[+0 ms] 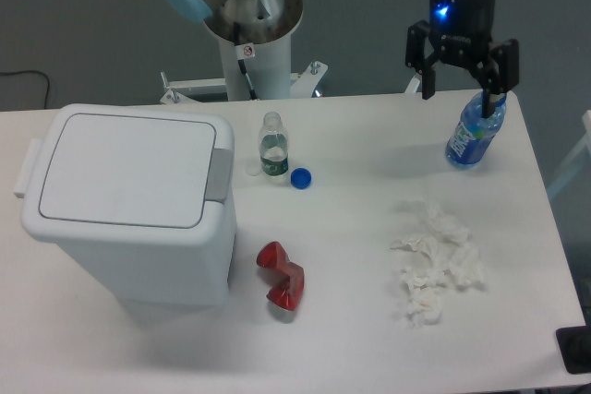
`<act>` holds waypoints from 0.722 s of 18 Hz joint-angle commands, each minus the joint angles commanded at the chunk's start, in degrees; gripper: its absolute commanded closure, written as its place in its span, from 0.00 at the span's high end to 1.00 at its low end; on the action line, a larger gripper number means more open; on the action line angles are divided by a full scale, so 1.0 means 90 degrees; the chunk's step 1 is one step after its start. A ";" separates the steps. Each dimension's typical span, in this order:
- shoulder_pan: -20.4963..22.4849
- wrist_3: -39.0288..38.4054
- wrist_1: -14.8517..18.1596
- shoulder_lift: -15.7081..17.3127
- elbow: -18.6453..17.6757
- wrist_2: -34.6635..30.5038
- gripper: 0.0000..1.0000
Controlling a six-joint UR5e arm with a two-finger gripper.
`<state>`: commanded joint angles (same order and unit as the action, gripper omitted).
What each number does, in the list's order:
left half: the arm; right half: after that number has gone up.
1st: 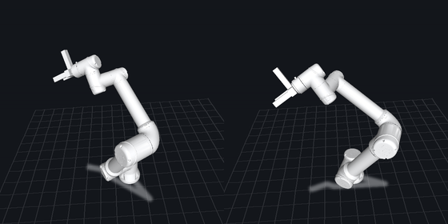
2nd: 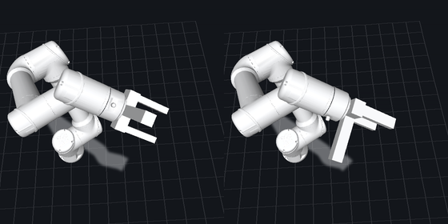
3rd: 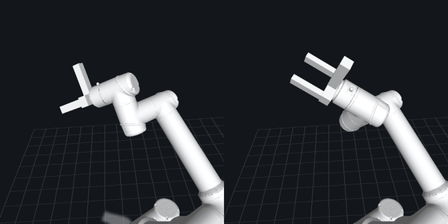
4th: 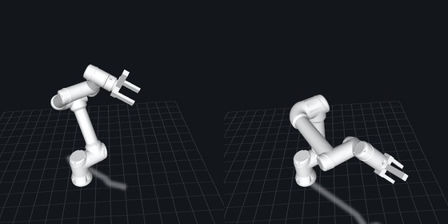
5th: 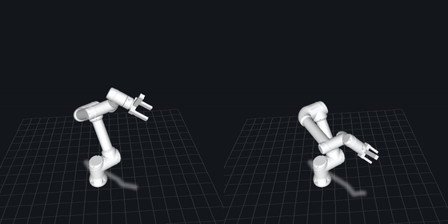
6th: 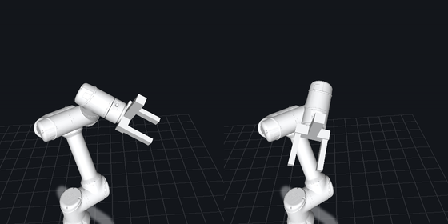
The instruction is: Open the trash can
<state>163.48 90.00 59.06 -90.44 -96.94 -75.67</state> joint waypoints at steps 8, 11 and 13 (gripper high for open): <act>-0.0107 -0.0827 0.0010 -0.0087 0.0136 0.0302 1.00; -0.0117 -0.1502 0.0010 -0.0127 0.0283 0.0653 1.00; -0.0117 -0.1660 0.0010 -0.0137 0.0303 0.0791 1.00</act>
<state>162.42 75.06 59.15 -91.67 -94.22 -68.56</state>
